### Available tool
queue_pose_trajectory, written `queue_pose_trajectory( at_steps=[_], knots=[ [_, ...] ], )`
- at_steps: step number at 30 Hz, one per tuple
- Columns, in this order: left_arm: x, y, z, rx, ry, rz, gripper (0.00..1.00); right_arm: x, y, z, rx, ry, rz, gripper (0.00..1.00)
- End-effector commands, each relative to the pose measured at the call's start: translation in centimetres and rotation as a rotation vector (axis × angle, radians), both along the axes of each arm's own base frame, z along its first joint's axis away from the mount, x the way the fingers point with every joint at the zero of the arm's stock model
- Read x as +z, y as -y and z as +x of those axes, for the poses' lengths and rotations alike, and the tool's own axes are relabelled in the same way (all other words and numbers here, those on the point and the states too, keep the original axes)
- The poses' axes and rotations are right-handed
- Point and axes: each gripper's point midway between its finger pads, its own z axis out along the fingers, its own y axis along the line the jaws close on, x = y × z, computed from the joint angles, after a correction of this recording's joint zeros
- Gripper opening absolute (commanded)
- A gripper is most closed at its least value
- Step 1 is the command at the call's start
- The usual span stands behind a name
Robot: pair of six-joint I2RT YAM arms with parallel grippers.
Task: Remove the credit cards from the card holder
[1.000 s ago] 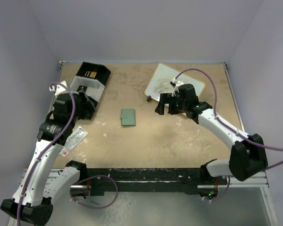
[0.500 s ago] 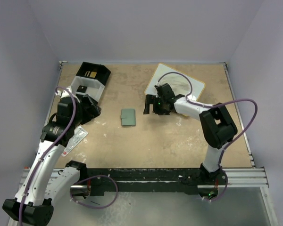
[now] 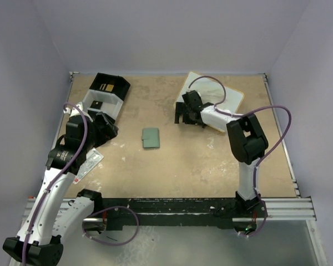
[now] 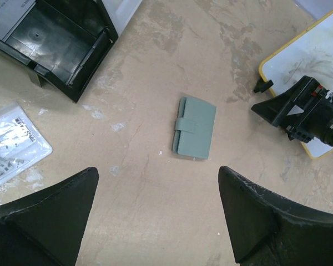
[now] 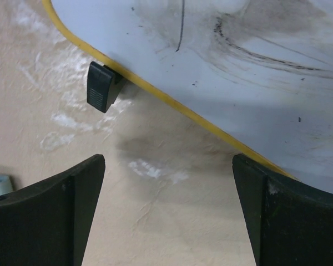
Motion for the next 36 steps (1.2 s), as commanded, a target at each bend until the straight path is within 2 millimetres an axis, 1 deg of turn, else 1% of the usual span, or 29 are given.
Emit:
queue_pose_trajectory(
  at_steps=[1,4,6,9,12,13,14,15,16,18,22,25,27,30,31,32,36],
  knots=[
    [1.9,-0.3,0.2,0.016,0.045,-0.010,0.86,0.9,4.5,3.5,-0.064,0.063,-0.086,1.00],
    [2.1,-0.4,0.0,0.018,0.049,-0.006,0.86,1.1,6.2,4.9,-0.059,0.081,-0.077,1.00],
    [2.1,-0.5,0.0,0.020,0.049,-0.003,0.86,1.3,7.5,5.9,-0.059,0.091,-0.112,1.00],
    [2.1,-0.4,0.1,0.017,0.045,-0.005,0.86,1.4,9.2,6.9,-0.053,0.101,-0.191,1.00],
    [2.1,-0.3,0.2,0.012,0.044,-0.005,0.86,1.6,10.5,7.9,-0.044,0.109,-0.213,1.00],
    [2.1,-0.2,0.2,0.010,0.042,-0.005,0.86,1.6,11.1,8.1,-0.047,0.112,-0.230,1.00],
    [2.1,-0.2,0.3,0.007,0.039,-0.001,0.86,1.6,12.2,8.3,-0.071,0.111,-0.262,1.00],
    [2.1,-0.2,0.3,0.003,0.033,0.005,0.86,1.7,12.8,8.5,-0.083,0.110,-0.264,1.00],
    [1.9,-0.2,0.3,-0.001,0.027,0.012,0.86,1.7,13.0,8.7,-0.080,0.107,-0.244,1.00],
    [1.5,-0.5,0.3,0.005,0.015,0.028,0.86,1.8,13.1,9.0,-0.071,0.110,-0.213,1.00],
    [0.7,-0.5,0.9,0.001,-0.009,0.047,0.86,2.0,13.3,9.1,-0.066,0.106,-0.209,1.00],
    [0.0,-0.4,1.6,0.001,-0.026,0.057,0.86,3.1,11.6,8.4,-0.009,0.110,-0.123,1.00],
    [-0.2,-0.7,2.5,0.036,-0.030,0.057,0.86,4.5,10.8,7.9,0.009,0.132,-0.075,1.00],
    [-0.9,-1.8,4.2,0.173,-0.044,0.037,0.86,6.7,10.1,6.7,0.028,0.158,-0.019,1.00],
    [-1.4,-2.0,4.9,0.206,-0.054,0.034,0.86,7.3,9.9,6.3,0.037,0.170,-0.004,1.00],
    [-1.5,-2.2,5.6,0.241,-0.051,0.030,0.85,7.9,9.8,6.0,0.044,0.183,0.007,1.00],
    [-1.4,-3.8,8.8,0.409,-0.034,0.037,0.83,9.8,8.8,3.4,0.100,0.192,0.080,1.00]
  ],
)
